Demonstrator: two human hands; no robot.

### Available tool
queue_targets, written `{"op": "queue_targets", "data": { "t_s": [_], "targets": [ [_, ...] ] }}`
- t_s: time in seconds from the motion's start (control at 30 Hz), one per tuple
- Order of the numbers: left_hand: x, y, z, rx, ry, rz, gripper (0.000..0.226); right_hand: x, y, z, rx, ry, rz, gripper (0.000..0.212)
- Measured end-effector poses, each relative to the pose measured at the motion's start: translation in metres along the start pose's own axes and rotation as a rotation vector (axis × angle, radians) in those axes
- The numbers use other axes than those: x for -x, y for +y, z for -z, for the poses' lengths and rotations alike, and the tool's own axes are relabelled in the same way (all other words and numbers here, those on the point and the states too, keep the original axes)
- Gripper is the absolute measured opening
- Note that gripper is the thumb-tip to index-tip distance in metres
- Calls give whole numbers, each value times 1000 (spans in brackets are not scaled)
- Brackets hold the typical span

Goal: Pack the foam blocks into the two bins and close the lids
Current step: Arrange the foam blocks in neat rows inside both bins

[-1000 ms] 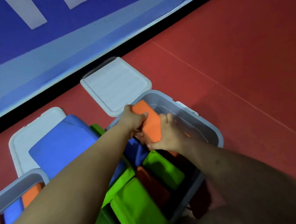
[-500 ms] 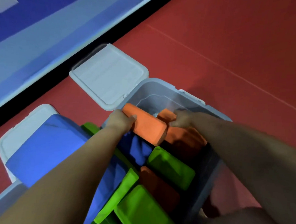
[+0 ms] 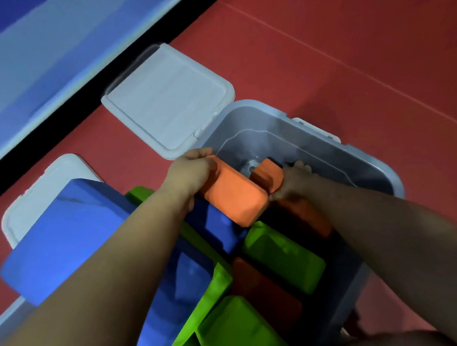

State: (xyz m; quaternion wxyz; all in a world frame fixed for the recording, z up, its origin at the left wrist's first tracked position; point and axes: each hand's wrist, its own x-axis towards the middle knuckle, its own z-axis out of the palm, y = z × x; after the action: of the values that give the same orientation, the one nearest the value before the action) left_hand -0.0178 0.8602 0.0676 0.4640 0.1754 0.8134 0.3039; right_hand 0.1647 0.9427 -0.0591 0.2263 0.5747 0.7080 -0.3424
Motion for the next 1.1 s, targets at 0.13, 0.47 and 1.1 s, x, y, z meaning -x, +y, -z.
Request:
{"op": "queue_targets", "data": {
  "t_s": [0.13, 0.47, 1.1],
  "targets": [
    [1, 6, -1, -40, 40, 3, 9, -4, -7, -12, 30, 40, -12, 112],
    [10, 9, -4, -278, 119, -101, 27, 15, 22, 18, -228, 321, 257, 84],
    [-13, -25, -5, -767, -160, -253, 77, -1, 23, -4, -567, 194, 465, 88]
  ]
}}
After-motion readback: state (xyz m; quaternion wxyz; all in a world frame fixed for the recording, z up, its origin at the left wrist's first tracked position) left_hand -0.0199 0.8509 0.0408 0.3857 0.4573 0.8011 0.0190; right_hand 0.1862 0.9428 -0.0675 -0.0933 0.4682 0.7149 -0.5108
